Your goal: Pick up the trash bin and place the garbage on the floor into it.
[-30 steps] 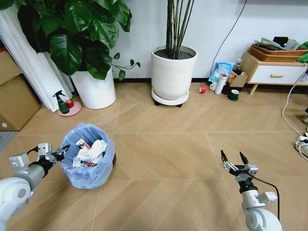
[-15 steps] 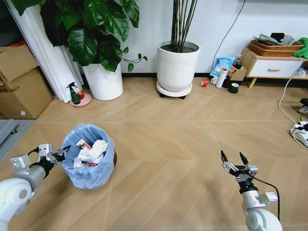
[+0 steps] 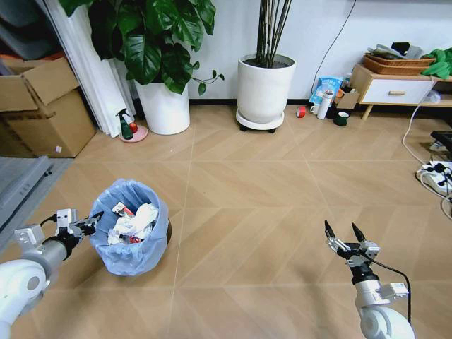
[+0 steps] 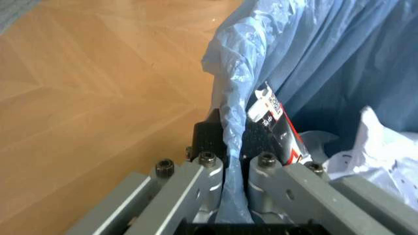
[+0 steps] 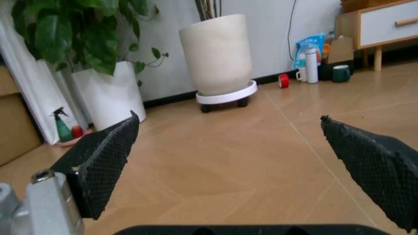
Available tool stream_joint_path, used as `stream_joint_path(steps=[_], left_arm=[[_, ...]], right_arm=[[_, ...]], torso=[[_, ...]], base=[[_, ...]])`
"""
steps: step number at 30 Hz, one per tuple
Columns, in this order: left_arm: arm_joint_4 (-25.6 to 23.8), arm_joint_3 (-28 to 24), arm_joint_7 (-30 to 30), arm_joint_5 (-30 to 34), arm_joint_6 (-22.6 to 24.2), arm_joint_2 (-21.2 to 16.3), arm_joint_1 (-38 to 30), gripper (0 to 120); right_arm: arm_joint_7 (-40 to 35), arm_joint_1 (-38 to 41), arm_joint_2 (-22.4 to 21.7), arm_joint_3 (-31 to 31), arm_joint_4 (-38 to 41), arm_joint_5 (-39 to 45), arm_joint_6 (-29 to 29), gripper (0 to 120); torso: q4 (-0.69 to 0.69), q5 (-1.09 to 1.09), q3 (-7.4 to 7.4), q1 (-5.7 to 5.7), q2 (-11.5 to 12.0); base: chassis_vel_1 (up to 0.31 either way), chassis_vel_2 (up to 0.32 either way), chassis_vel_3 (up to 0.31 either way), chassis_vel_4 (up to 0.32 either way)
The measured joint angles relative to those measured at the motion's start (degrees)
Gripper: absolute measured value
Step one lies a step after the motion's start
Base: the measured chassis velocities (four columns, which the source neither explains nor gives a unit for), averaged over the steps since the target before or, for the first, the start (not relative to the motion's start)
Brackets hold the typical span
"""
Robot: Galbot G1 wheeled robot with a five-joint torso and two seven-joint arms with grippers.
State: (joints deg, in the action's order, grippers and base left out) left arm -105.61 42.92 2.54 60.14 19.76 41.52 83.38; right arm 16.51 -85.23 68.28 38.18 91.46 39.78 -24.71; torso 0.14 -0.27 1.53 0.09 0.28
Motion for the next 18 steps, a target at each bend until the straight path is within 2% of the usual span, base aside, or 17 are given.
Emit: stream_joint_path(steps=[18], left_arm=[[0.5, -0.3, 0.1, 0.2, 0.1, -0.1, -0.6, 0]], right_arm=[[0.1, 0.4, 0.1, -0.3, -0.2, 0.1, 0.0, 100]], torso=[[0.00, 0.00, 0.00, 0.00, 0.0]], base=[[0.312, -0.191, -0.316, 0.202]])
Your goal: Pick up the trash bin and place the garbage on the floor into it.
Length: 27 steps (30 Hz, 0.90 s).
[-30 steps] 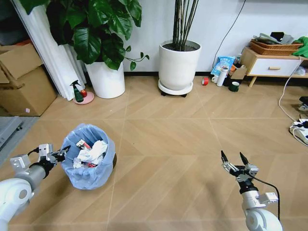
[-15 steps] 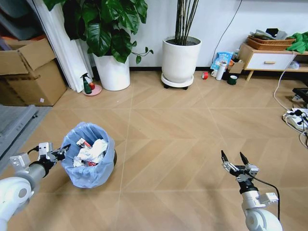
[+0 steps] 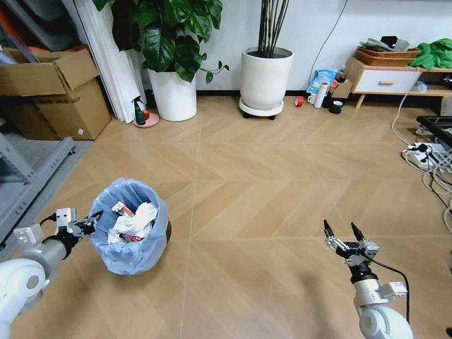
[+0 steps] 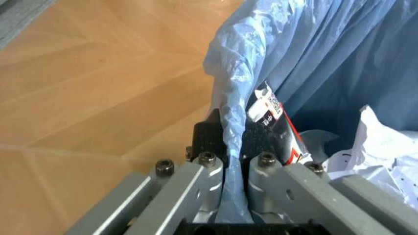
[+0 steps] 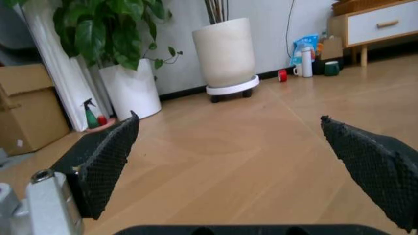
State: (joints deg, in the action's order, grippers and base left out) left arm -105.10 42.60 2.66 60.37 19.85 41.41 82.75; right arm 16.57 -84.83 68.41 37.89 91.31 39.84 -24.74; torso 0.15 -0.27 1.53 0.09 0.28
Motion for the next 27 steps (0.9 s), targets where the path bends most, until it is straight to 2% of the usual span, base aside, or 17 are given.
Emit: stream_joint_path(steps=[10, 13, 18, 21, 24, 25, 27], left_arm=[[0.9, -0.8, 0.4, -0.1, 0.0, 0.7, -0.6, 0], [1.9, -1.4, 0.9, -0.2, 0.0, 1.0, -1.1, 0], [6.8, -4.9, 2.1, 0.1, 0.3, 1.2, -5.7, 0], [11.6, -8.0, 2.3, 0.4, 0.3, 1.1, -10.7, 0], [13.7, -8.8, 2.3, 0.4, 0.2, 1.2, -12.3, 0], [16.1, -9.5, 2.1, 0.1, 0.1, 1.5, -13.8, 0], [17.5, -10.1, 2.1, -0.1, 0.0, 1.8, -14.8, 0]], right_arm=[[0.6, 0.4, -0.1, -0.1, -0.6, 0.6, -0.6, 100], [0.9, 0.4, -0.1, -0.1, -0.7, 0.7, -1.0, 100], [1.3, 0.0, -0.2, -0.1, -0.7, 0.8, -1.3, 100], [1.3, -0.4, -0.5, -0.1, -0.5, 0.8, -1.4, 100], [1.3, -0.4, -1.1, -0.4, -0.5, 0.8, -1.4, 100], [1.3, -0.4, -1.7, -0.9, -0.5, 0.8, -1.4, 100], [1.3, -0.4, -2.0, -1.0, -0.5, 0.8, -1.4, 100]], torso=[[0.00, 0.03, -0.01, 0.00, 0.0], [-0.02, -0.02, -0.02, -0.01, 0.0], [-0.02, 0.00, -0.02, -0.01, 0.0], [0.03, 0.00, 0.01, 0.00, 0.0], [0.04, 0.01, 0.01, 0.01, 0.0], [0.02, 0.01, 0.02, 0.01, 0.0], [-0.01, 0.01, 0.01, 0.01, 0.0]], base=[[0.313, -0.190, -0.298, 0.191], [0.261, -0.174, -0.254, 0.152], [0.108, -0.087, -0.082, 0.097], [-0.027, 0.036, 0.040, -0.025], [-0.064, 0.034, 0.061, -0.066], [-0.088, 0.029, 0.027, -0.045], [-0.044, 0.014, 0.013, -0.023]])
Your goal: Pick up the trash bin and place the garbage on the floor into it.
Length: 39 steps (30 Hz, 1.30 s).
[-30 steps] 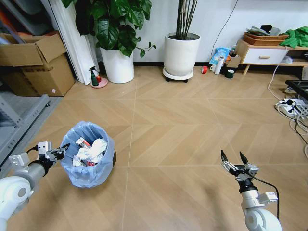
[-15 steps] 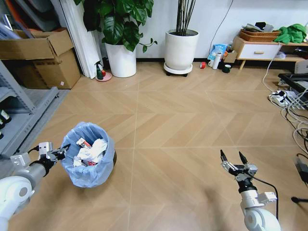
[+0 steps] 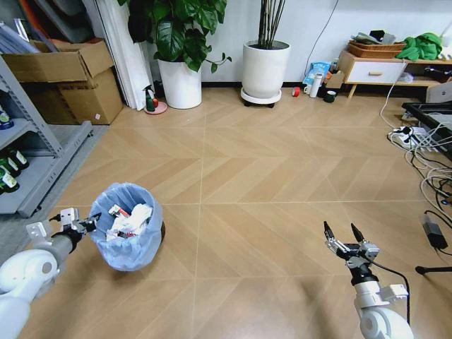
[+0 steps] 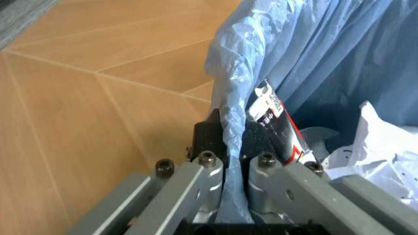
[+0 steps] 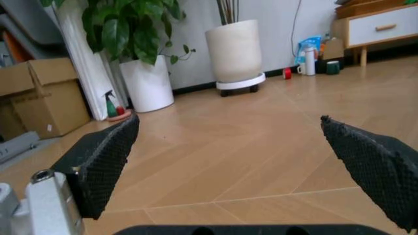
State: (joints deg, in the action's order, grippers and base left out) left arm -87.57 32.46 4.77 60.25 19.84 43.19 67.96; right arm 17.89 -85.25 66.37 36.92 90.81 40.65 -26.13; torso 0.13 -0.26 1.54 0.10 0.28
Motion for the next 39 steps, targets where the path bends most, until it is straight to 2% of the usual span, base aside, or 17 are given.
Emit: stream_joint_path(steps=[4, 5, 8, 13, 18, 22, 23, 24, 26, 28, 30, 31, 34, 37, 39], left_arm=[[5.2, -3.9, -0.1, -1.5, -0.3, 0.6, -4.1, 0], [5.2, -3.9, -0.1, -1.5, -0.3, 0.6, -4.1, 0], [10.2, -6.8, -0.5, -3.9, -0.9, 1.1, -6.9, 0], [12.7, -7.9, -0.9, -4.9, -1.2, 1.8, -8.3, 0], [13.1, -8.1, -1.0, -5.3, -1.2, 2.0, -8.5, 0], [11.4, -7.7, -1.0, -5.3, -1.0, 1.7, -7.3, 16], [11.4, -7.7, -1.0, -5.3, -1.0, 1.7, -7.3, 16], [10.6, -7.4, -1.0, -5.3, -1.0, 1.4, -6.8, 21], [8.1, -6.2, -0.7, -5.2, -1.0, 0.4, -5.9, 31], [7.3, -5.9, -0.5, -5.1, -1.0, 0.0, -5.6, 34], [5.6, -5.1, 0.0, -4.7, -0.9, -0.8, -4.9, 45], [5.6, -5.1, 0.0, -4.7, -0.9, -0.8, -4.9, 45], [2.6, -3.6, 1.5, -4.0, -0.6, -2.2, -3.9, 59], [1.1, -3.0, 2.5, -3.8, -0.6, -2.8, -3.3, 67], [-0.7, -2.1, 4.4, -3.9, -0.9, -3.2, -2.7, 77]], right_arm=[[0.2, -1.1, -0.4, 1.0, 0.3, 0.0, -0.2, 100], [0.2, -1.1, -0.4, 1.0, 0.3, 0.0, -0.2, 100], [0.4, -1.8, -0.2, 1.8, 0.6, 0.0, -0.4, 100], [0.5, -2.1, 0.1, 2.1, 0.7, 0.0, -0.6, 100], [0.5, -2.2, 0.4, 2.2, 0.7, 0.0, -0.6, 100], [0.5, -2.2, 0.6, 2.5, 0.7, -0.5, -0.7, 100], [0.5, -2.2, 0.6, 2.5, 0.7, -0.5, -0.7, 100], [0.5, -2.2, 0.6, 2.6, 0.7, -0.6, -0.7, 100], [0.5, -2.2, 0.3, 2.8, 0.7, -0.9, -0.7, 100], [0.6, -2.2, 0.1, 2.8, 0.8, -1.0, -0.7, 100], [0.6, -2.1, -0.2, 2.9, 0.8, -1.3, -0.8, 100], [0.6, -2.1, -0.2, 2.9, 0.8, -1.3, -0.8, 100], [0.7, -2.0, -0.7, 2.9, 0.9, -1.3, -0.9, 100], [0.8, -1.9, -1.0, 2.8, 0.9, -1.5, -0.9, 100], [0.8, -1.8, -1.2, 2.7, 0.9, -1.7, -1.0, 100]], torso=[[0.00, -0.01, -0.01, -0.01, 0.0], [0.00, -0.01, -0.01, -0.01, 0.0], [0.01, -0.02, -0.01, -0.01, 0.0], [0.00, 0.05, -0.03, -0.02, 0.0], [-0.01, 0.05, -0.03, -0.02, 0.0], [0.02, -0.14, 0.00, -0.01, 0.0], [0.02, -0.14, 0.00, -0.01, 0.0], [0.04, -0.14, 0.00, -0.01, 0.0], [0.03, 0.03, -0.01, -0.02, 0.0], [0.03, 0.02, -0.01, -0.01, 0.0], [0.02, -0.05, -0.01, -0.01, 0.0], [0.02, -0.05, -0.01, -0.01, 0.0], [0.01, 0.00, -0.01, -0.01, 0.0], [0.01, -0.02, -0.01, -0.01, 0.0], [0.01, 0.00, -0.02, -0.01, 0.0]], base=[[0.000, 0.000, 0.000, 0.000], [0.000, 0.000, 0.000, 0.000], [0.000, 0.000, 0.000, 0.000], [0.000, 0.000, 0.000, 0.000], [0.000, 0.000, 0.000, 0.000], [0.000, 0.000, 0.000, 0.000], [0.000, 0.000, 0.000, 0.000], [0.000, 0.000, 0.000, 0.000], [0.000, 0.000, 0.000, 0.000], [0.000, 0.000, 0.000, 0.000], [0.000, 0.000, 0.000, 0.000], [0.000, 0.000, 0.000, 0.000], [0.000, 0.000, 0.000, 0.000], [0.000, 0.000, 0.000, 0.000], [0.000, 0.000, 0.000, 0.000]])
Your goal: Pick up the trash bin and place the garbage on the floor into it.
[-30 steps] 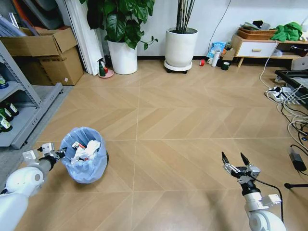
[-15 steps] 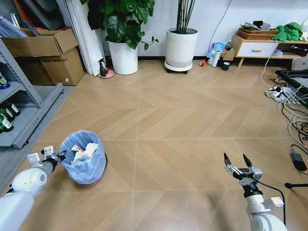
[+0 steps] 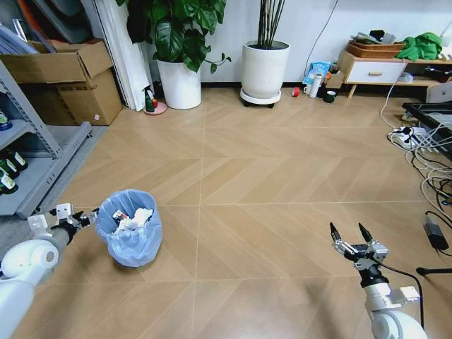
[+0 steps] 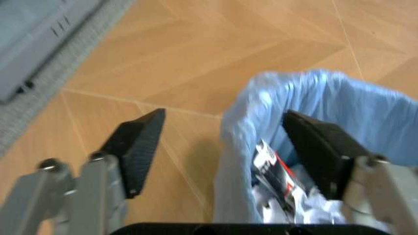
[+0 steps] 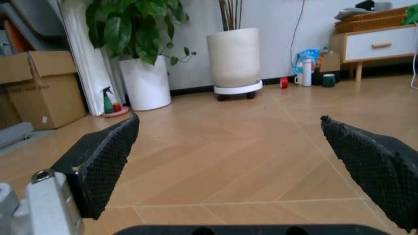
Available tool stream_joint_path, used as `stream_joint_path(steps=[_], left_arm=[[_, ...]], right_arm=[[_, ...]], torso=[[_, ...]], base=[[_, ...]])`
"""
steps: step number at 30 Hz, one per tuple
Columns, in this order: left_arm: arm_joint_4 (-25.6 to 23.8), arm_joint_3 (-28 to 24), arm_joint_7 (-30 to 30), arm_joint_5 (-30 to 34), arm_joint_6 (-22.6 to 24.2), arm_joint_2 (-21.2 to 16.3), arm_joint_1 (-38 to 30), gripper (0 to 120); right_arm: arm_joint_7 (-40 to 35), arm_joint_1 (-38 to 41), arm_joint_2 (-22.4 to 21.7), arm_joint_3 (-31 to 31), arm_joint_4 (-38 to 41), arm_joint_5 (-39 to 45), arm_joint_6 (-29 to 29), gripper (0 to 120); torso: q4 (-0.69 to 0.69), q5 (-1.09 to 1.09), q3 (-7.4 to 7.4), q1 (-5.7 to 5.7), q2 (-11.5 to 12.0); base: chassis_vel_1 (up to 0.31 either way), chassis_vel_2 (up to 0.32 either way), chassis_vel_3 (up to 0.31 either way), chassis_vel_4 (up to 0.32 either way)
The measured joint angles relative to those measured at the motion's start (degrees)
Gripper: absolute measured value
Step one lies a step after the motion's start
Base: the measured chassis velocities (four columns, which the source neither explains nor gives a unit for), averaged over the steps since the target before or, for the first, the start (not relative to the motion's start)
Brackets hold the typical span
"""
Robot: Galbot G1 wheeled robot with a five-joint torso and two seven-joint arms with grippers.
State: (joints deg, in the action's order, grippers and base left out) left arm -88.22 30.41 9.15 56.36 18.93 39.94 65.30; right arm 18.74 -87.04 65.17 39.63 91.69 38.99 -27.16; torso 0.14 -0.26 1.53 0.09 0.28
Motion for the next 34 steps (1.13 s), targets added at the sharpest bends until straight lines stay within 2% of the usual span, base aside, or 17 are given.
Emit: stream_joint_path(steps=[1, 5, 7, 8, 9, 11, 12, 14, 16, 17, 19, 22, 27, 34], left_arm=[[-1.0, 0.7, 0.6, 0.0, -0.1, -0.1, 0.5, 83], [-2.5, 2.2, 1.3, 0.1, -1.3, 0.4, 1.3, 91], [-4.8, 4.7, 0.9, -1.5, -3.6, 2.1, 2.7, 98], [-7.1, 7.0, -0.2, -3.7, -5.5, 4.4, 4.0, 100], [-7.1, 7.0, -0.2, -3.7, -5.5, 4.4, 4.0, 100], [-9.4, 8.3, -1.6, -6.4, -7.2, 7.5, 4.9, 100], [-9.4, 8.3, -1.6, -6.4, -7.2, 7.5, 4.9, 100], [-11.5, 7.3, -3.6, -11.8, -9.6, 12.7, 4.6, 100], [-11.9, 6.9, -3.8, -12.5, -9.9, 13.6, 4.5, 100], [-12.8, 5.6, -4.1, -13.9, -10.3, 15.6, 4.1, 100], [-13.2, 4.9, -4.2, -14.8, -10.5, 16.5, 3.8, 100], [-12.3, 2.6, -5.1, -17.2, -11.9, 18.9, 2.0, 100], [-9.9, 2.0, -6.0, -19.3, -13.2, 19.3, 1.6, 100], [-9.7, 2.0, -6.1, -19.3, -13.3, 19.3, 1.6, 100]], right_arm=[[0.0, 0.0, 0.0, 0.0, 0.0, -0.1, 0.0, 100], [-0.1, 0.2, 0.1, -0.2, 0.1, -0.5, -0.1, 100], [0.1, 1.1, 1.0, -0.4, 0.2, -1.2, -1.0, 100], [0.7, 2.7, 2.5, -0.6, 0.2, -2.2, -2.2, 100], [0.7, 2.7, 2.5, -0.6, 0.2, -2.2, -2.2, 100], [0.7, 5.3, 4.5, -1.4, -0.1, -2.5, -3.0, 100], [0.7, 5.3, 4.5, -1.4, -0.1, -2.5, -3.0, 100], [-0.1, 10.8, 7.4, -2.7, -1.9, -1.9, -3.0, 100], [-0.4, 12.1, 7.9, -3.2, -2.4, -1.4, -3.0, 100], [-1.6, 16.0, 9.0, -5.4, -3.6, 0.4, -2.7, 100], [-2.6, 18.6, 9.6, -7.5, -4.4, 1.7, -2.6, 100], [-4.6, 27.5, 11.2, -18.0, -9.3, 4.2, -3.7, 100], [-4.7, 31.2, 12.9, -25.4, -14.2, 3.7, -4.8, 100], [-4.7, 31.2, 13.0, -25.6, -14.6, 3.5, -4.9, 100]], torso=[[0.00, -0.01, 0.00, 0.00, 0.0], [0.01, -0.01, 0.00, 0.00, 0.0], [0.01, -0.01, 0.00, 0.00, 0.0], [0.01, -0.01, 0.00, 0.00, 0.0], [0.01, -0.01, 0.00, 0.00, 0.0], [0.00, 0.00, 0.00, 0.00, 0.0], [0.00, 0.00, 0.00, 0.00, 0.0], [-0.02, -0.02, 0.00, 0.00, 0.0], [0.00, -0.03, 0.00, 0.00, 0.0], [0.04, -0.02, 0.00, 0.00, 0.0], [0.02, -0.02, 0.00, 0.00, 0.0], [-0.01, -0.01, 0.00, 0.00, 0.0], [-0.04, 0.00, 0.01, 0.01, 0.0], [0.03, -0.02, 0.00, 0.01, 0.0]], base=[[0.000, 0.000, 0.000, 0.000], [0.000, 0.000, 0.000, 0.000], [0.000, 0.000, 0.000, 0.000], [0.000, 0.000, 0.000, 0.000], [0.000, 0.000, 0.000, 0.000], [0.000, 0.000, 0.000, 0.000], [0.000, 0.000, 0.000, 0.000], [0.000, 0.000, 0.000, 0.000], [0.000, 0.000, 0.000, 0.000], [0.000, 0.000, 0.000, 0.000], [0.000, 0.000, 0.000, 0.000], [0.000, 0.000, 0.000, 0.000], [0.000, 0.000, 0.000, 0.000], [0.000, 0.000, 0.000, 0.000]])
